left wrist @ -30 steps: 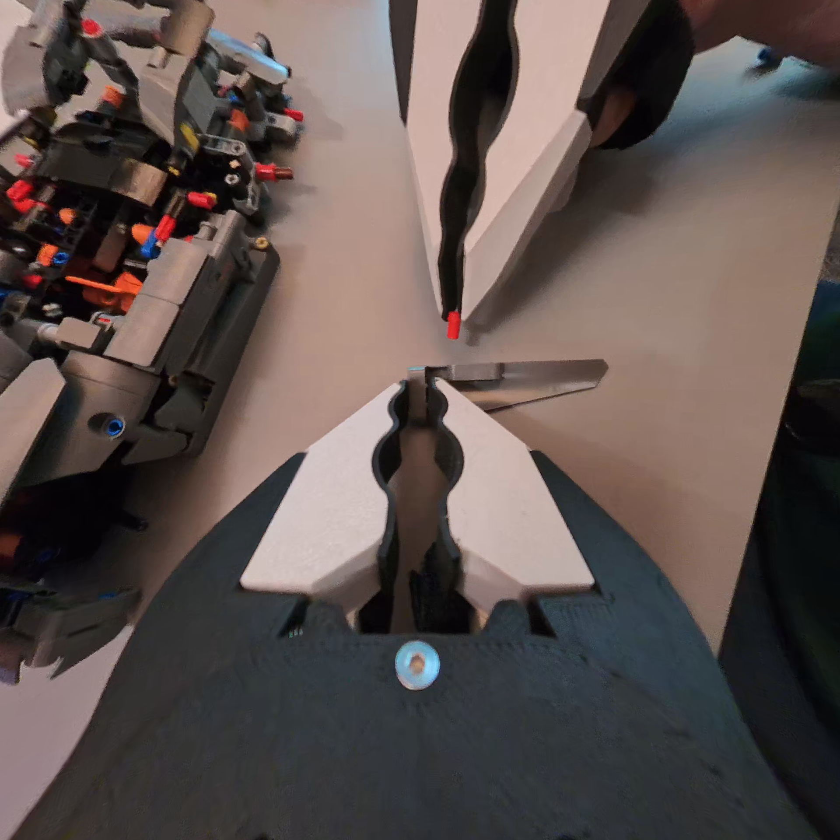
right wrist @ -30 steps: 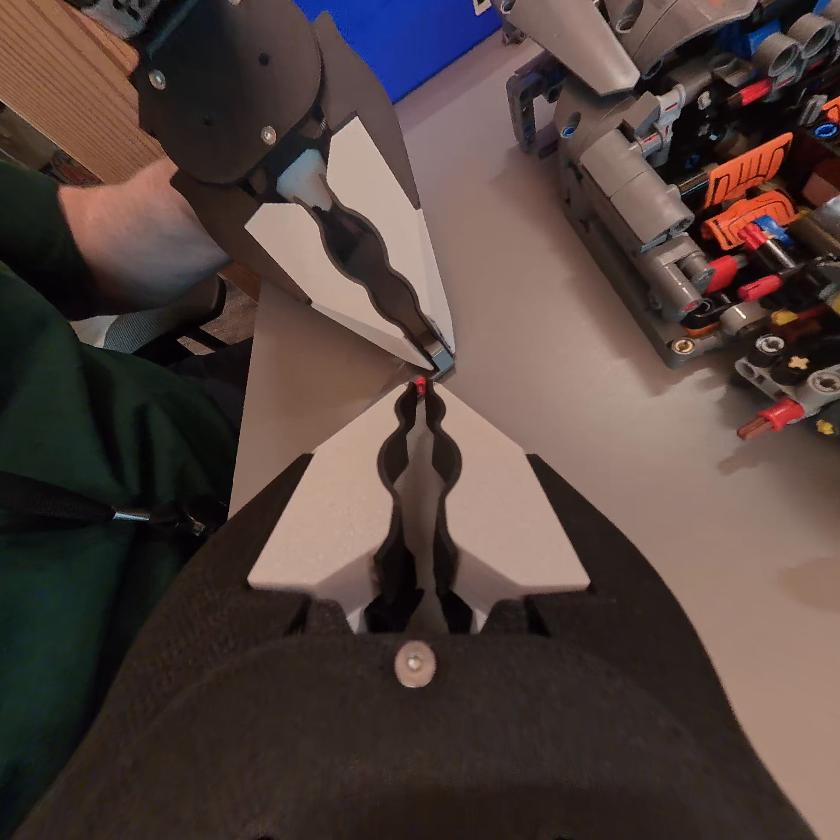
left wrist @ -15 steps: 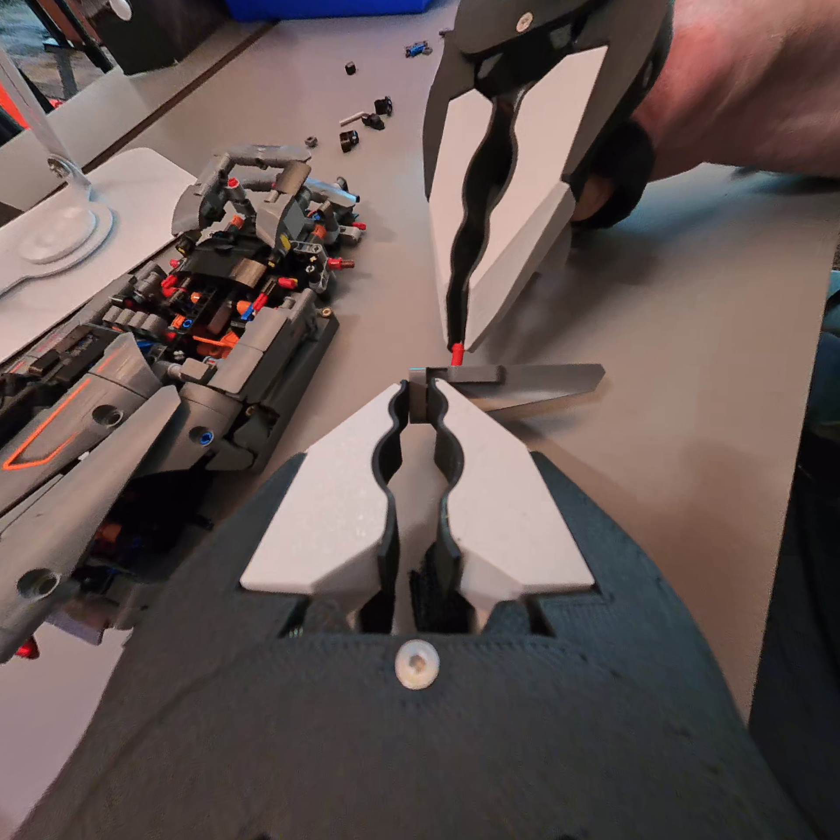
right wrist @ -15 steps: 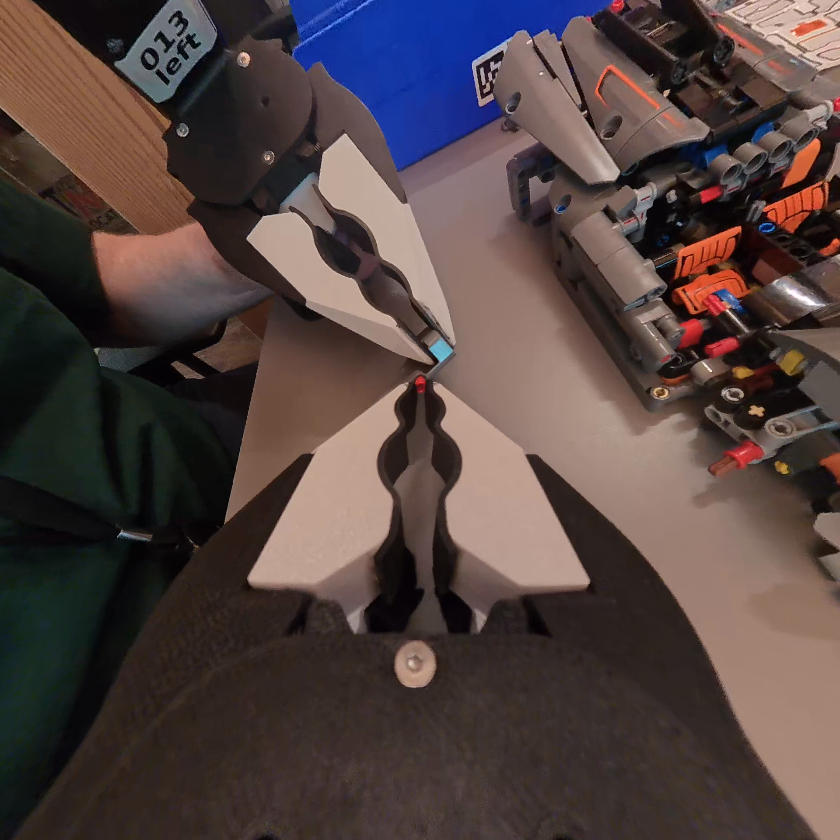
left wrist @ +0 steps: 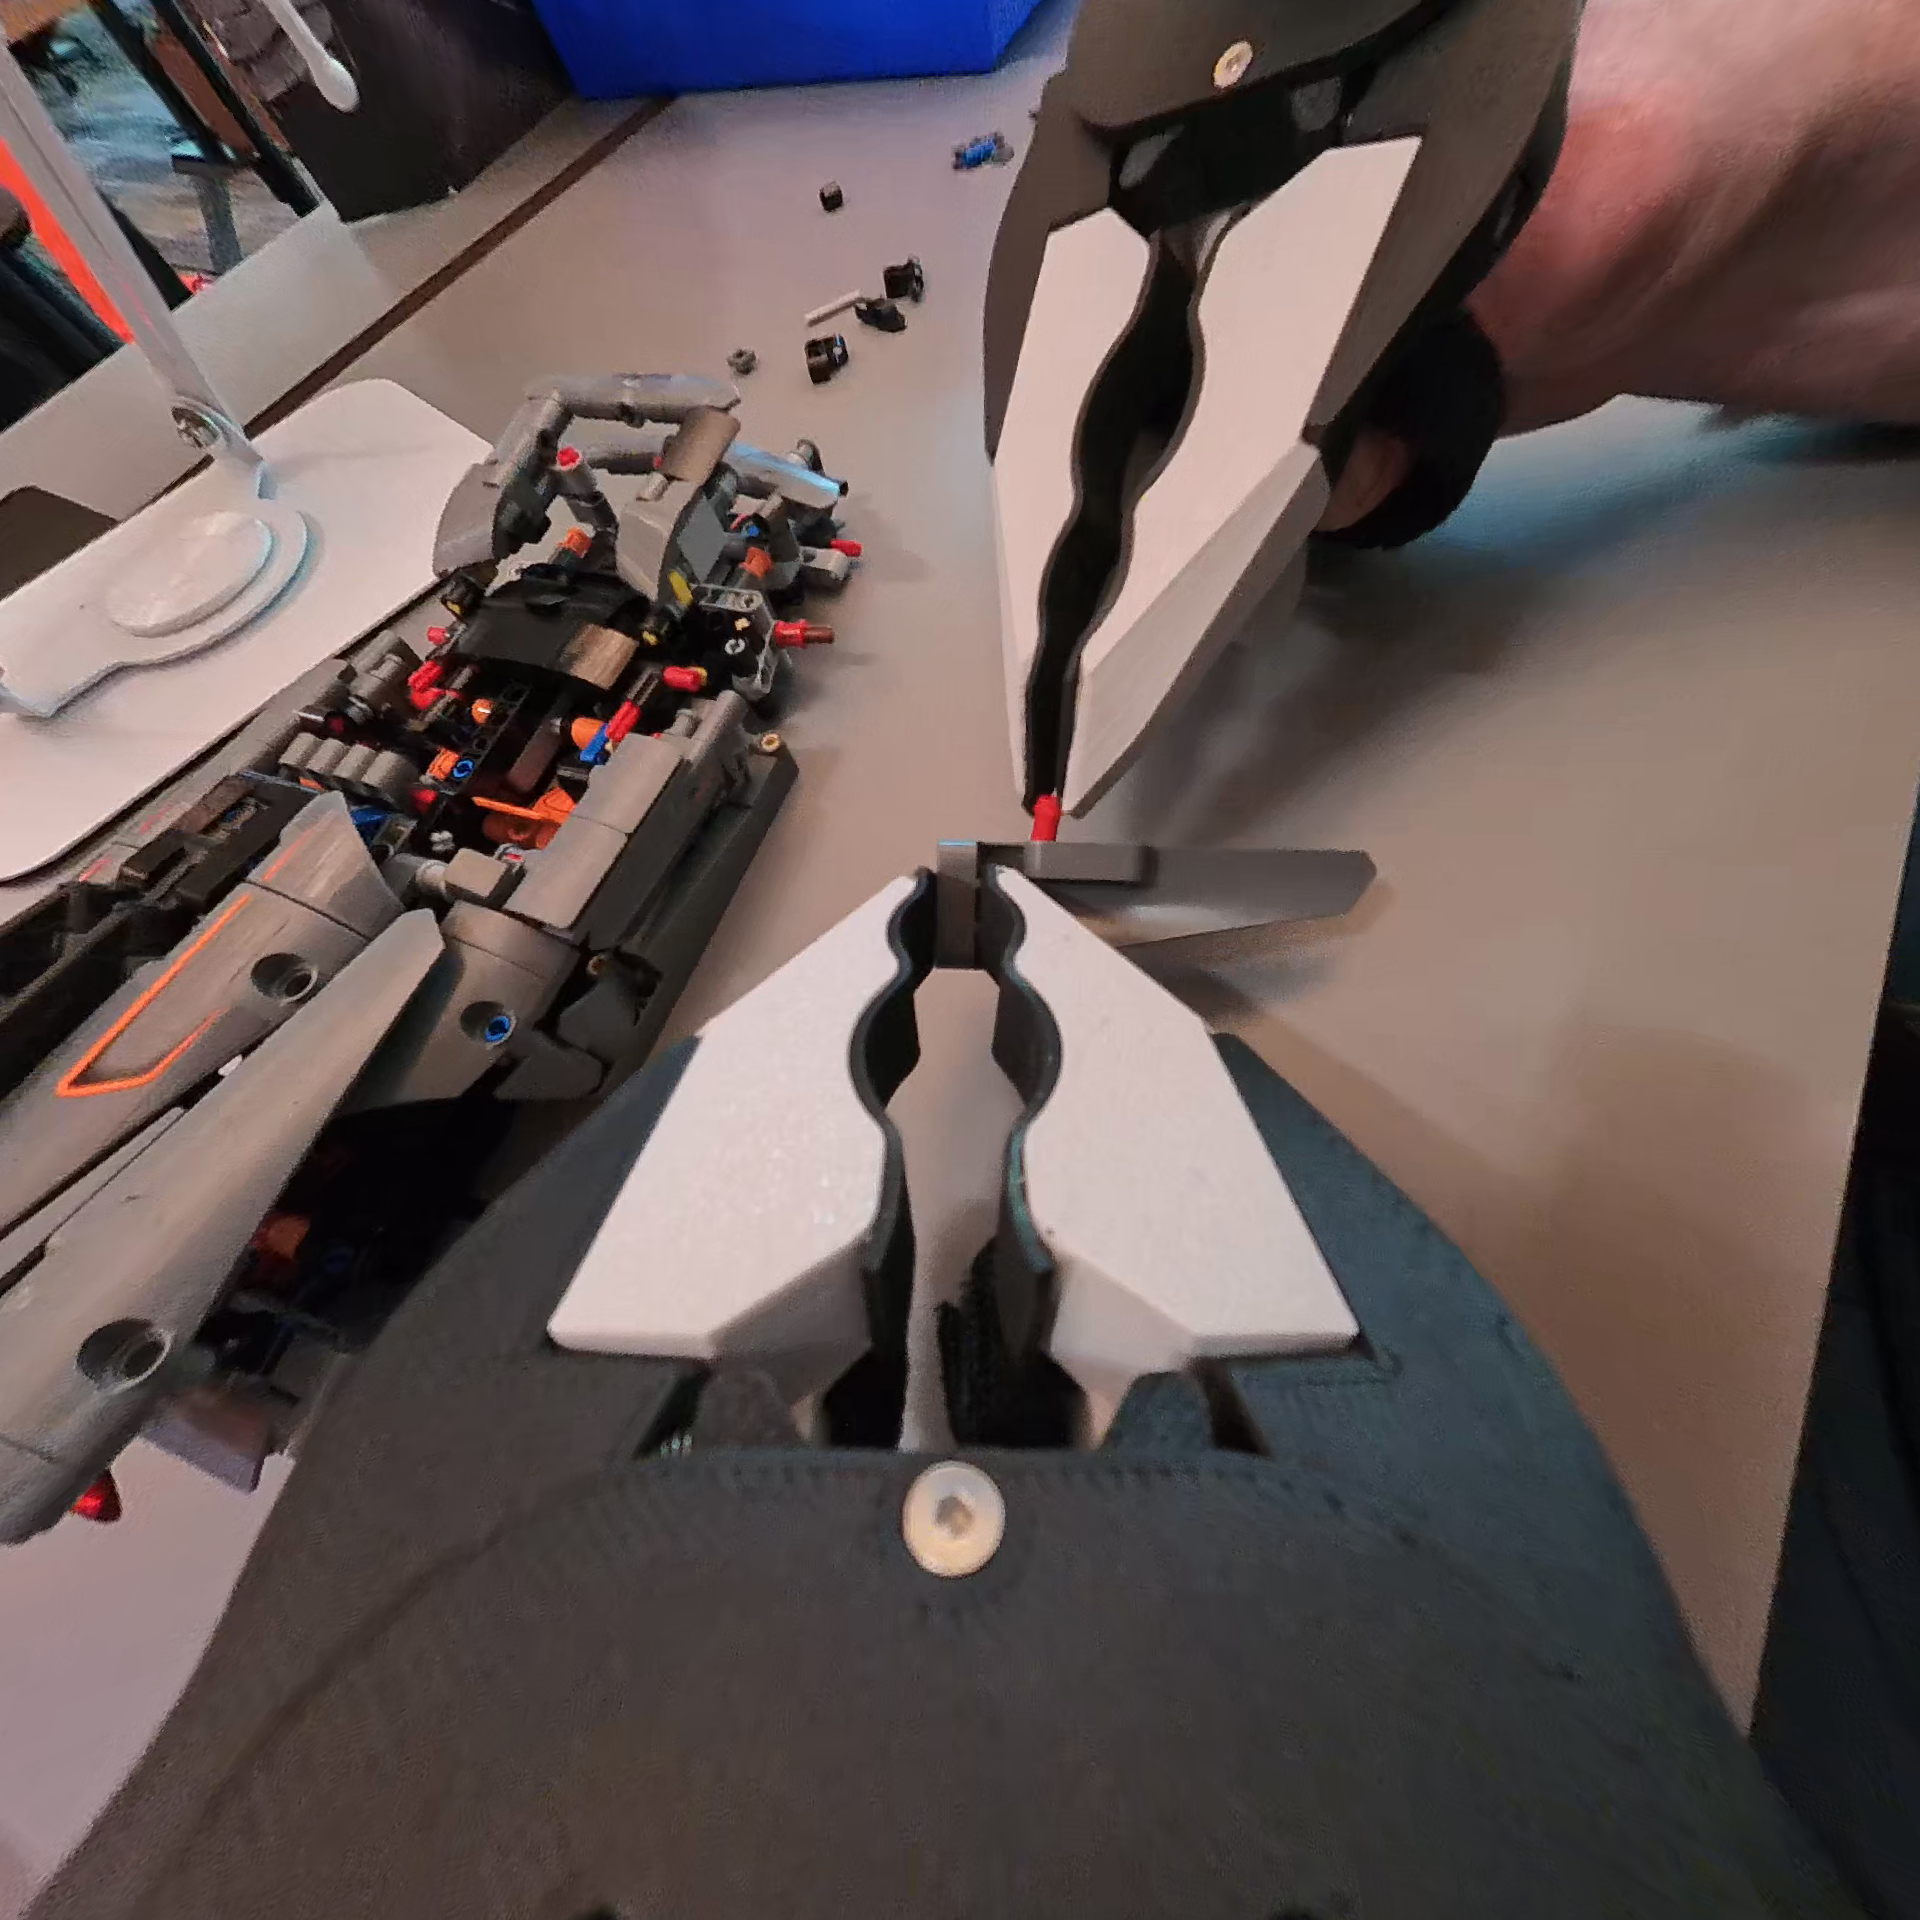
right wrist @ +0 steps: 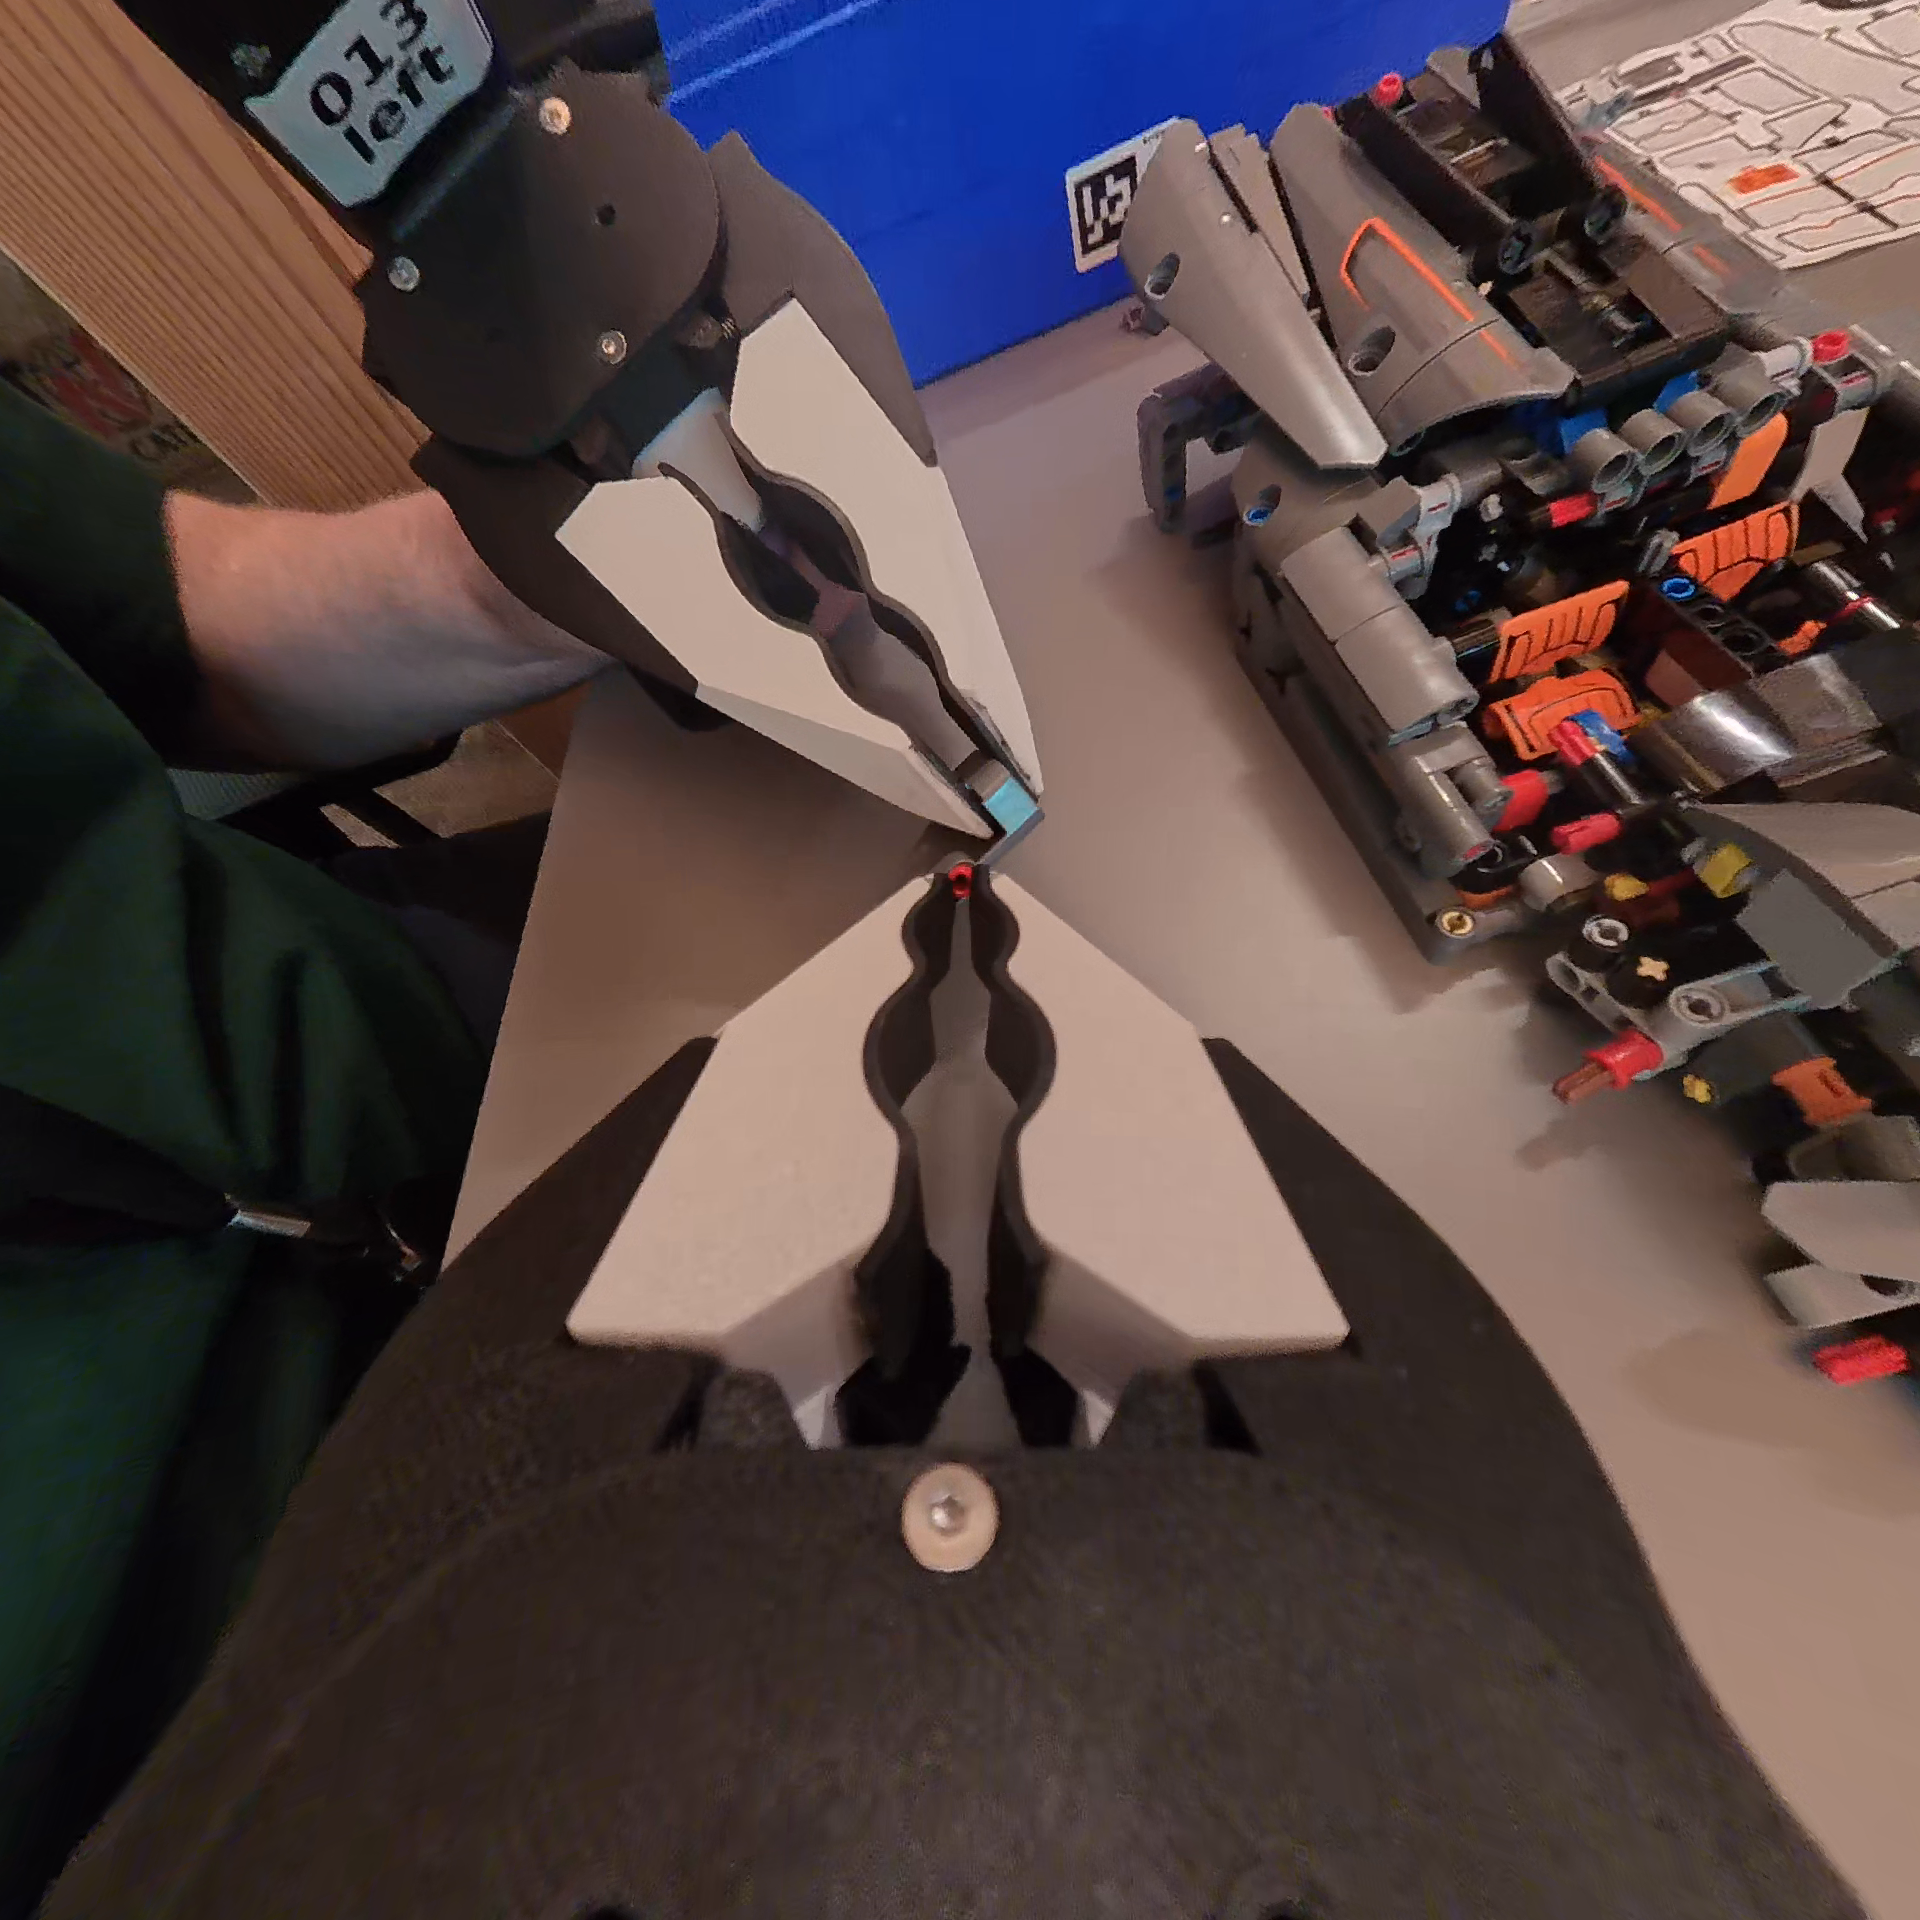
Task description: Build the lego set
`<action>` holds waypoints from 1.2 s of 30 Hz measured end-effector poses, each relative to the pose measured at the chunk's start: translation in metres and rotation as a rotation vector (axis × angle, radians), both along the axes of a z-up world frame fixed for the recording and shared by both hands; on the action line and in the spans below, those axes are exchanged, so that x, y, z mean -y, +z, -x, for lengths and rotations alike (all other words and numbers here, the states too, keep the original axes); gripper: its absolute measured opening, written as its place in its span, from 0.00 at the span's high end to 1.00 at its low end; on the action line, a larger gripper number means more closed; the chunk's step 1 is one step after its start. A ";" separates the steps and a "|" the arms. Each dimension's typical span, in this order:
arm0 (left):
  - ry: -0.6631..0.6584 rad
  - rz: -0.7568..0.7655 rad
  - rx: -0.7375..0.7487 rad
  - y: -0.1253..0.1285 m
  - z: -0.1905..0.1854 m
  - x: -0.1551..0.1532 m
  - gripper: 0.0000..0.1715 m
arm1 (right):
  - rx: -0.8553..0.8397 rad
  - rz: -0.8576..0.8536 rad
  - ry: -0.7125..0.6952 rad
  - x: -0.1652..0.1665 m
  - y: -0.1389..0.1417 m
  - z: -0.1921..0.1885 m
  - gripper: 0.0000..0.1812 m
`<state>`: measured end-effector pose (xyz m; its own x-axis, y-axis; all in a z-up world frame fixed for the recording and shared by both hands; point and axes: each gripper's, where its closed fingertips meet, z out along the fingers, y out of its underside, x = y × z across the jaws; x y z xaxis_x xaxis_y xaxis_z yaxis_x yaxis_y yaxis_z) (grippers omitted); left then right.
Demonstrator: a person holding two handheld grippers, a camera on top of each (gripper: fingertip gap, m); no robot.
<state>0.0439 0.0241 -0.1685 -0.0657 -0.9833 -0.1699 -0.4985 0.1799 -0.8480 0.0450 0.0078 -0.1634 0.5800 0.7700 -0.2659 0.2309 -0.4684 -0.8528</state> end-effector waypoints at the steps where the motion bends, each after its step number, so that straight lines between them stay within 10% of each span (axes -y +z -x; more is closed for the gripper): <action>1: 0.000 0.006 0.015 0.003 0.000 0.000 0.97 | -0.016 -0.003 0.002 0.000 0.002 0.000 0.99; 36: -0.043 0.017 0.222 0.047 -0.013 0.010 0.96 | -0.184 -0.085 0.085 0.010 0.039 -0.005 0.99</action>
<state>0.0570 0.0145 -0.1218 -0.0708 -0.9832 -0.1681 -0.2916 0.1816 -0.9391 0.0504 -0.0020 -0.1249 0.4599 0.8380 -0.2938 0.1027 -0.3789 -0.9197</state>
